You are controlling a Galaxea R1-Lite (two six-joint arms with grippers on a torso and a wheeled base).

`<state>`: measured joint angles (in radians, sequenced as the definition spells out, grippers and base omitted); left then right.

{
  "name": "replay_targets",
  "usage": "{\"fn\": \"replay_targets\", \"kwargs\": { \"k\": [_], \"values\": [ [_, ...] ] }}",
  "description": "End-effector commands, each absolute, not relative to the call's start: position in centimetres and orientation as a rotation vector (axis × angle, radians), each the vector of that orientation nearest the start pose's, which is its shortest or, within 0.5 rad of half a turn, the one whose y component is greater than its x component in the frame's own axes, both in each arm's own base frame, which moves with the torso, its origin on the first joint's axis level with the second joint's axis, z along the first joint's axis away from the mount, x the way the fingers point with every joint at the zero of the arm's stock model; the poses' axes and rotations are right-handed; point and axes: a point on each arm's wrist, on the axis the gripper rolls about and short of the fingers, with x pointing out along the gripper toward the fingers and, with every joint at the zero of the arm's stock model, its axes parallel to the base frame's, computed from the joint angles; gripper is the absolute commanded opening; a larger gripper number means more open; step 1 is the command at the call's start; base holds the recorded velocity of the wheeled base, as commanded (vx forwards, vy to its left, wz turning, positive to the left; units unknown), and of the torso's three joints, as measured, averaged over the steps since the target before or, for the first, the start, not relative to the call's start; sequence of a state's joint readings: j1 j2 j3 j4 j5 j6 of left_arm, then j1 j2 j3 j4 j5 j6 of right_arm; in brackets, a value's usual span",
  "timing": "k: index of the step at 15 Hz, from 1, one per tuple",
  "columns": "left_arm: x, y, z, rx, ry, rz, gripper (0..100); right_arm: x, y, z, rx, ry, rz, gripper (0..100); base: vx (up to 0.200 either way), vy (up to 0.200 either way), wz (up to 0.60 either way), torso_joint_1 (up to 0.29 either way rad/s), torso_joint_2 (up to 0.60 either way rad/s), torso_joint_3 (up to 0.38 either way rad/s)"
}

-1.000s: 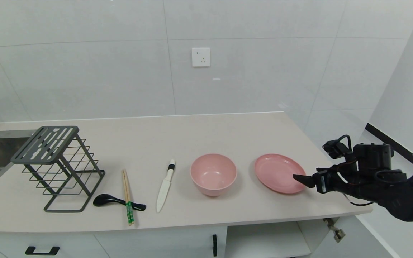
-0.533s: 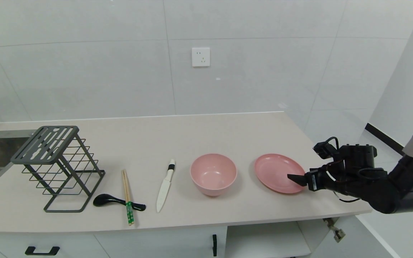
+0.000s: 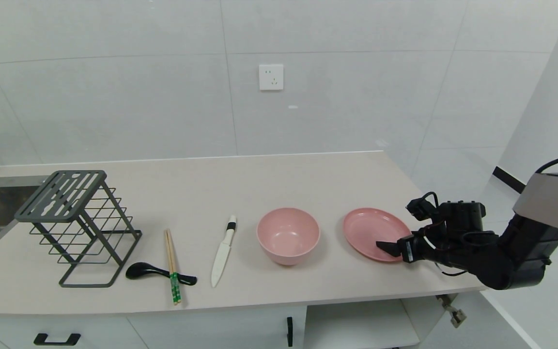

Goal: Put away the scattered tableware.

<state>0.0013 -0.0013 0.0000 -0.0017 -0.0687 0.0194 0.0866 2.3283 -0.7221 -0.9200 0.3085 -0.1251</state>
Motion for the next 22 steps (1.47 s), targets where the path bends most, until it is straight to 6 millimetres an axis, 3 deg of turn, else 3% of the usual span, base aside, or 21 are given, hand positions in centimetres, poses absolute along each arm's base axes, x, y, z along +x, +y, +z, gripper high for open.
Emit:
{"fn": "replay_targets", "kwargs": {
  "k": [1, 4, 8, 13, 18, 20, 22],
  "values": [
    [-2.3, -0.2, 7.6, 0.020, -0.004, -0.067, 100, 35.1, 4.5, -2.9, -0.045, 0.678, 0.432, 0, 0.000, 0.000, 0.00, 0.000, 0.00, 0.000],
    [-2.3, -0.2, 7.6, 0.020, -0.004, -0.067, 100, 35.5, 3.0, -4.0, -0.015, 0.717, 0.267, 0, 0.000, 0.000, 0.00, 0.000, 0.00, 0.000],
    [-2.3, -0.2, 7.6, 0.018, -0.002, -0.067, 100, 36.2, 0.9, -3.4, 0.005, 0.639, 0.204, 0, 0.000, 0.000, 0.00, 0.000, 0.00, 0.000],
    [-2.3, -0.2, 7.6, 0.019, -0.004, -0.067, 100, 34.7, 0.5, 0.7, 0.065, 0.482, 0.238, 0, 0.000, 0.000, 0.00, 0.000, 0.00, 0.000],
    [-2.3, -0.2, 7.6, 0.018, -0.002, -0.067, 100, 31.8, 1.2, 2.5, 0.082, 0.344, 0.293, 0, 0.000, 0.000, 0.00, 0.000, 0.00, 0.000],
    [-2.3, -0.2, 7.6, 0.022, -0.002, -0.067, 100, 31.7, 1.8, 4.2, 0.107, 0.246, 0.305, 0, 0.000, 0.000, 0.00, 0.000, 0.00, 0.000],
    [-2.3, -0.2, 7.6, 0.025, -0.002, -0.066, 100, 30.1, 2.3, 6.8, 0.106, 0.153, 0.327, 0, 0.000, 0.000, 0.00, 0.000, 0.00, 0.000]
  ]
}}
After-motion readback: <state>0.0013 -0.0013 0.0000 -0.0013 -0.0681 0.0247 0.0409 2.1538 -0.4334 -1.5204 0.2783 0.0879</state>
